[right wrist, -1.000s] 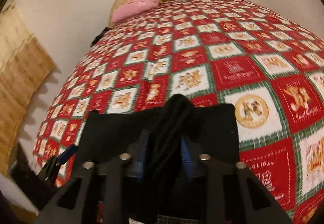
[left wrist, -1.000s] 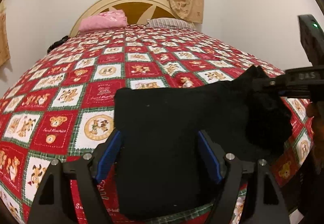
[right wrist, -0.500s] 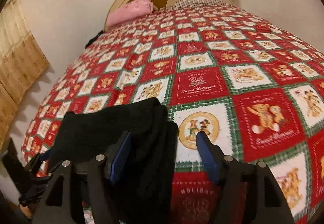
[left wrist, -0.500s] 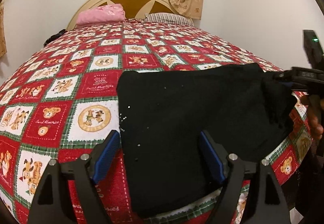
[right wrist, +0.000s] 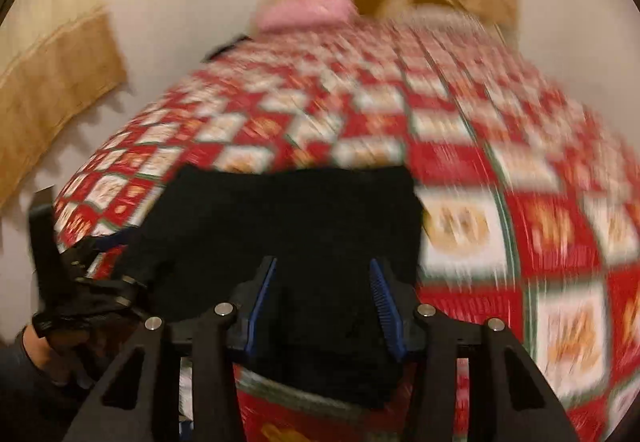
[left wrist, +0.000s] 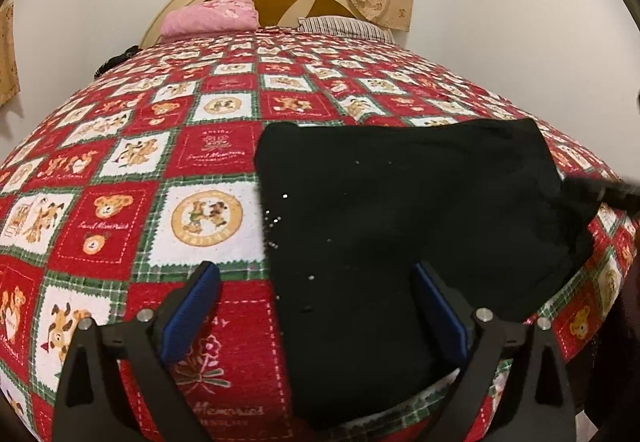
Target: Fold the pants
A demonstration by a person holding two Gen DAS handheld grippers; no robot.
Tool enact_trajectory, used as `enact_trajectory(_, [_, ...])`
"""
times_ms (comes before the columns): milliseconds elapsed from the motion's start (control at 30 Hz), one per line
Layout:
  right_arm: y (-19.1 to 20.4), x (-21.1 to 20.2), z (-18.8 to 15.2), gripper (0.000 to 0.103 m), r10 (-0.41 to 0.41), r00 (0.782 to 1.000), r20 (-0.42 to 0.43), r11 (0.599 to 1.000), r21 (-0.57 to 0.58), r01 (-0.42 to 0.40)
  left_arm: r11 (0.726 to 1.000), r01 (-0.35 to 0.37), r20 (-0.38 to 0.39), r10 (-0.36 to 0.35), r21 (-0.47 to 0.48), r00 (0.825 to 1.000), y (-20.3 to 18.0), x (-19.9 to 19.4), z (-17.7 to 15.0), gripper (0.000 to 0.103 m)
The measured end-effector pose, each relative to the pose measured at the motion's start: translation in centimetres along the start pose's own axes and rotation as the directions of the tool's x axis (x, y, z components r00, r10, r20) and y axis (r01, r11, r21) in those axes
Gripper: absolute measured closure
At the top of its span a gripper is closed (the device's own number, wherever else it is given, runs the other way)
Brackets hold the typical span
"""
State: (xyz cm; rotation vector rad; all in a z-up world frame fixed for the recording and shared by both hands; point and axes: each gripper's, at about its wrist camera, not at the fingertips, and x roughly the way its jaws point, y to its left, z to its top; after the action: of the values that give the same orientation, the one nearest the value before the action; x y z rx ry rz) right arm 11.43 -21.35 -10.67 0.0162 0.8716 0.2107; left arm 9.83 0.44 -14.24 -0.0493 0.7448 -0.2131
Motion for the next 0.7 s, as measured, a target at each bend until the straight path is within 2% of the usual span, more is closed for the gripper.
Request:
enact_trajectory(33, [-0.6, 0.2, -0.4, 0.054, -0.006, 1.000, -0.008, 1.000, 0.006, 0.006, 1.000, 0.007, -0.002, -0.007, -0.003, 1.000, 0.1, 0.1, 0.0, 0.004])
enact_trajectory(100, [-1.9, 0.0, -0.9, 0.054, 0.056, 0.998, -0.010, 0.996, 0.072, -0.055, 1.000, 0.009, 0.001, -0.009, 0.001, 1.000, 0.0, -0.1, 0.0, 0.005])
enact_trajectory(167, [-1.9, -0.6, -0.7, 0.054, 0.045, 0.999, 0.011, 0.997, 0.067, -0.045, 1.000, 0.001, 0.010, -0.001, 0.011, 1.000, -0.2, -0.3, 0.1, 0.005])
enact_trajectory(267, [-0.6, -2.4, 0.5, 0.054, -0.027, 0.994, 0.107, 1.000, 0.015, 0.025, 1.000, -0.023, 0.025, 0.022, 0.016, 0.999, -0.1, -0.9, 0.2, 0.005])
enact_trajectory(333, [-0.1, -3.1, 1.7, 0.054, -0.043, 0.986, 0.160, 0.999, 0.006, 0.042, 0.999, -0.037, 0.029, 0.037, 0.019, 0.999, 0.1, -1.0, 0.3, 0.005])
enact_trajectory(433, [0.7, -3.1, 3.5, 0.054, 0.015, 0.979, 0.203, 1.000, -0.002, -0.015, 0.999, -0.041, 0.021, 0.041, 0.005, 0.999, 0.6, -0.9, 0.4, 0.004])
enact_trajectory(500, [1.8, -2.3, 4.4, 0.054, 0.117, 0.973, 0.201, 0.993, -0.031, -0.114, 0.999, -0.042, 0.015, 0.042, 0.001, 0.999, 0.6, -0.7, 0.3, 0.004])
enact_trajectory(567, [2.5, -1.2, 4.9, 0.054, 0.161, 0.970, 0.182, 0.987, -0.045, -0.155, 0.999, -0.043, 0.011, 0.043, -0.001, 0.999, 0.6, -0.7, 0.3, 0.004])
enact_trajectory(700, [2.6, 2.4, 4.9, 0.054, 0.078, 0.990, 0.117, 0.996, -0.043, -0.073, 0.999, -0.037, 0.001, 0.037, -0.013, 0.999, 0.8, -0.6, 0.3, 0.002])
